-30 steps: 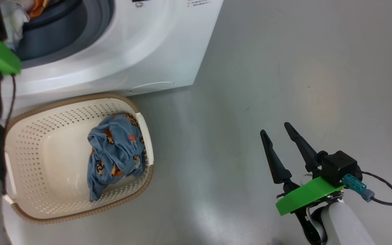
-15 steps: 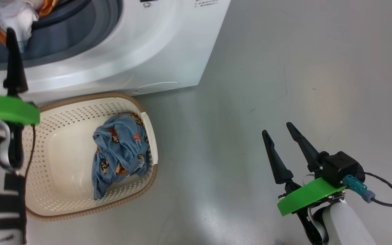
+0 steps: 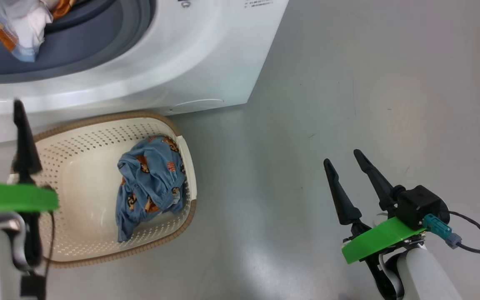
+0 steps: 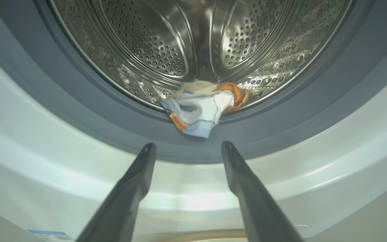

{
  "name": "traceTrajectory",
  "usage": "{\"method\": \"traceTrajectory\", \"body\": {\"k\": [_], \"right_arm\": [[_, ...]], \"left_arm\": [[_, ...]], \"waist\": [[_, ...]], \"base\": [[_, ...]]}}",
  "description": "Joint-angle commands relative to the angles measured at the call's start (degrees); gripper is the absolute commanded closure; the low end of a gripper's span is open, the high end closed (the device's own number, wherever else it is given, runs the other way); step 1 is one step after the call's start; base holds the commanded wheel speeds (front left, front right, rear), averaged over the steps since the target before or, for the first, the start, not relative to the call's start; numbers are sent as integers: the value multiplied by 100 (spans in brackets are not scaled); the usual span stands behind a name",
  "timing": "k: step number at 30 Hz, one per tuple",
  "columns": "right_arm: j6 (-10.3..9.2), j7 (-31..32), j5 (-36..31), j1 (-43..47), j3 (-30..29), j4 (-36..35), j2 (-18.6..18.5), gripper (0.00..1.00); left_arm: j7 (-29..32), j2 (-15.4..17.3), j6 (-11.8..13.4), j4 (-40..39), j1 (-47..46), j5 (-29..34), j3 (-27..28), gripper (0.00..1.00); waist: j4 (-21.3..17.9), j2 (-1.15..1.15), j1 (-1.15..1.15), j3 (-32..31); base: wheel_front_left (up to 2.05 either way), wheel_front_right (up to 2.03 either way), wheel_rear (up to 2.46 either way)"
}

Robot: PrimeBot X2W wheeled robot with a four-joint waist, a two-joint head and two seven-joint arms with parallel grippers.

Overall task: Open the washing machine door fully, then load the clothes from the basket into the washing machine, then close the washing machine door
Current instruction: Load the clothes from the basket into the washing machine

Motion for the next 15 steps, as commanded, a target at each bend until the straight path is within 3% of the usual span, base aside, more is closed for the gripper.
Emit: {"method": "traceTrajectory", "body": {"k": [1, 15], "right_arm": [[9, -69, -51, 168, 132, -104, 12, 0], [9, -69, -120, 188, 62, -108, 12, 0]], "left_arm": [[-30, 94, 21, -253, 322, 27, 208, 0], [-30, -232, -47, -592, 1511, 164, 407, 0]], "waist": [[-2, 0, 0, -9], [79, 0, 0, -74]], "base": [[0, 0, 0], [0, 0, 0]]}}
